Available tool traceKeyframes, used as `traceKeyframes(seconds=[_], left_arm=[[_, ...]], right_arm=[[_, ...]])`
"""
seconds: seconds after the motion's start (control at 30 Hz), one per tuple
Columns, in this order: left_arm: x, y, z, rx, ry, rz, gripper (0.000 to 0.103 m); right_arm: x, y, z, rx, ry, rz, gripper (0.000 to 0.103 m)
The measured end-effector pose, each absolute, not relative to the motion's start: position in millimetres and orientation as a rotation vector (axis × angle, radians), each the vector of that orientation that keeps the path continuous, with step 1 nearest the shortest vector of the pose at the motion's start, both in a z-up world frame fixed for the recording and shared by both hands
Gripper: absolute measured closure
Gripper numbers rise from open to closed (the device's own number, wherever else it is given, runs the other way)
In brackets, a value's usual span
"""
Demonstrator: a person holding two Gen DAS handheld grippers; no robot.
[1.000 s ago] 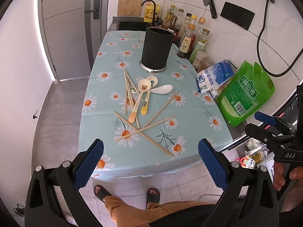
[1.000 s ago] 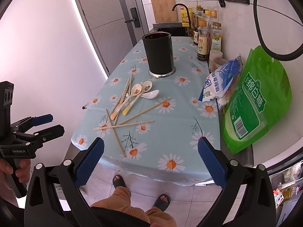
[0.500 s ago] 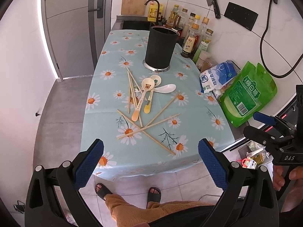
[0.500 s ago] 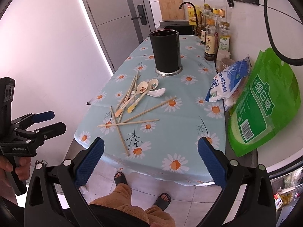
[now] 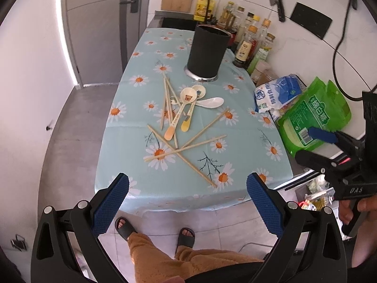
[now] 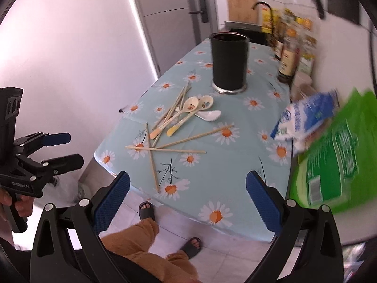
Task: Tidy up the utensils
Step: 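Lower the right tool onto the wooden chopsticks and grasp one chopstick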
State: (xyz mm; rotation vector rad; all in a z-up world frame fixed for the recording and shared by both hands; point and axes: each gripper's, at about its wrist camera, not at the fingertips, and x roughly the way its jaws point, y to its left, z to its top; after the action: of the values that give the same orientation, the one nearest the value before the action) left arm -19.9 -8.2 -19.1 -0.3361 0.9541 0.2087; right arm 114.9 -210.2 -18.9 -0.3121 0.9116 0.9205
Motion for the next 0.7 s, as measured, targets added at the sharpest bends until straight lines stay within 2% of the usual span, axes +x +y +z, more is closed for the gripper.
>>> traceKeyframes(seconds=[0.3, 0.5, 0.53, 0.7], left_arm=[[-35.8, 5.8, -44.7, -0.479, 0.953, 0.265, 0.007], [-38.2, 13.5, -64.4, -0.557, 0.946, 0.267, 0.007], [-37.1, 14.5, -68.2, -0.566, 0.953, 0.267, 0.007], [-30.1, 20.6, -87.2, -0.610, 0.955, 0.237, 0.007]], right_arm=[[108.0, -155.9, -27.1, -0.562, 0.903, 1.055, 0.006], [110.5, -111.7, -51.5, -0.760, 0.910, 1.157, 0.021], [112.4, -105.6, -56.5, -0.789, 0.919, 1.162, 0.028], [123.3, -72.0, -90.0, -0.967, 0.956, 1.232, 0.041]])
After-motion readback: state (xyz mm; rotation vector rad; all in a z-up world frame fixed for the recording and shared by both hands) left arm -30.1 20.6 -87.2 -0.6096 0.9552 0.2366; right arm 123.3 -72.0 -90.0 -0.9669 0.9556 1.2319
